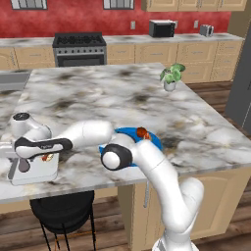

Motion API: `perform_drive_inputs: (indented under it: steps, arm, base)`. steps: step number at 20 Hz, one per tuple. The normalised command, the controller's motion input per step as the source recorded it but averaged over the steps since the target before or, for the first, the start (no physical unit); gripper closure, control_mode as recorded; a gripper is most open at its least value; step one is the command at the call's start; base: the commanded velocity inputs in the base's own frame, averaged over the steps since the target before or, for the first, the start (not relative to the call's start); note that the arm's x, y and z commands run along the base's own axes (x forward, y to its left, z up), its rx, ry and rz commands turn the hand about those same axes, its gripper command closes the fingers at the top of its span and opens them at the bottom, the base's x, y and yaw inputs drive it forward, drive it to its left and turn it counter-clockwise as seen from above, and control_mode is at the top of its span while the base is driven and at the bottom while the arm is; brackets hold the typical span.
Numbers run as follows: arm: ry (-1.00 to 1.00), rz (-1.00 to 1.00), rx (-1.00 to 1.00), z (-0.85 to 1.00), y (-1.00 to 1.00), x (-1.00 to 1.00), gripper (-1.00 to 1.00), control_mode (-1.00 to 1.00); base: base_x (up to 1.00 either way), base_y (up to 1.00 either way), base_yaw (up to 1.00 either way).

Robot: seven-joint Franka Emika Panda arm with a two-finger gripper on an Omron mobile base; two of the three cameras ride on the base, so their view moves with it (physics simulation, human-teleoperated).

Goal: Place one cooked food and one vegetable from the large plate to each tupperware container.

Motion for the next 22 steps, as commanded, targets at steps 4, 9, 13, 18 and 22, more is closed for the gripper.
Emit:
perform_drive_inputs:
  steps: [4,9,13,18,22]
  arm:
    - [-0.01,-0.01,0.00,0.63,-0.26,-0.43,-1.00,-1.00]
    - [0.01,-0.03,0.00,0.47,-0.76,-0.57,-1.00,-1.00]
    - [0.01,-0.03,0.00,0.22,-1.00,-0.44,-1.00,-1.00]
    - [0.09,-0.01,0.00,0.02,-1.00,-0.44,-1.00,-1.00]
    - [0.13,0.00,-0.06,0.23,-1.00,-0.21,-1.00,-1.00]
  base:
    - [0.00,0.00,0.00]
    - [0.00,0.00,0.00]
    - [0.00,0.00,0.00]
    - [0.00,0.00,0.00]
    - [0.00,0.00,0.00]
